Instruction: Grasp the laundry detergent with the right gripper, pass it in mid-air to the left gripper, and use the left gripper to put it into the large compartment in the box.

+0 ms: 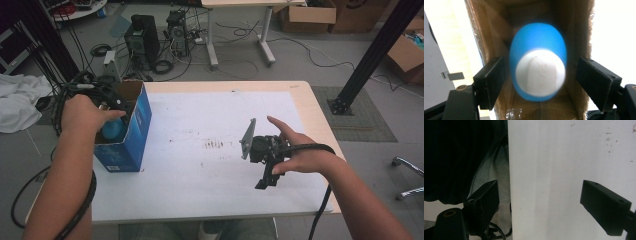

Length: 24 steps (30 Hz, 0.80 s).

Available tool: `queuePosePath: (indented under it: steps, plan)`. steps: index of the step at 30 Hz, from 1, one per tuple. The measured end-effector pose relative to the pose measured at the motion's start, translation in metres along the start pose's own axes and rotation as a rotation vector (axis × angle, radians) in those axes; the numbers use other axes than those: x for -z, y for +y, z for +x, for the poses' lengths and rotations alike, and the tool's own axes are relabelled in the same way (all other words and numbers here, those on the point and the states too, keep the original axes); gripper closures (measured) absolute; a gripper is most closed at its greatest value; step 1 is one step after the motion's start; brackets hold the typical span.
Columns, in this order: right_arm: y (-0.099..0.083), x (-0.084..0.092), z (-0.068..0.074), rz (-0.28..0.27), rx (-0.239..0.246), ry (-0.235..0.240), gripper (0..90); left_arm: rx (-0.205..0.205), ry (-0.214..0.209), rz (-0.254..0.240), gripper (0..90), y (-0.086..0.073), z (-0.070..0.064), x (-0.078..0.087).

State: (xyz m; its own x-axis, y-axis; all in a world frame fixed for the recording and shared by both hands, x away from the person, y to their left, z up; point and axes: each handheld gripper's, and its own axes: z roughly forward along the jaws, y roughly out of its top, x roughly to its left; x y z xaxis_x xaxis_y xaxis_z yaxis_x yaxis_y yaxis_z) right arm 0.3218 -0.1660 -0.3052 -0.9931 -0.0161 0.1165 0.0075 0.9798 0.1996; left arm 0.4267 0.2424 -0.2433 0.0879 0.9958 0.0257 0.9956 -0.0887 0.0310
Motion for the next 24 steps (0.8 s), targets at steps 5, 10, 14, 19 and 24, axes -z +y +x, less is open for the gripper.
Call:
queuePosePath:
  steps: [5, 10, 14, 19, 24]
  plan:
    - [0.0, -0.001, -0.001, -0.002, -0.002, 0.003, 15.8, -0.01, 0.005, -0.008, 20.2, -0.002, -0.001, 0.007]
    - [0.0, -0.002, -0.001, 0.003, -0.003, 0.002, 15.8, -0.026, 0.036, -0.008, 21.2, -0.004, -0.004, 0.013]
    - [0.001, -0.002, -0.001, 0.003, -0.004, 0.007, 15.8, -0.059, 0.045, -0.004, 23.2, -0.006, -0.008, 0.019]
    - [0.003, -0.002, -0.001, 0.007, -0.002, 0.006, 15.8, -0.099, 0.03, -0.007, 20.8, -0.009, -0.016, 0.026]
    - [0.004, -0.001, 0.0, 0.008, 0.002, 0.006, 15.7, -0.118, -0.003, -0.038, 15.3, -0.011, -0.02, 0.034]
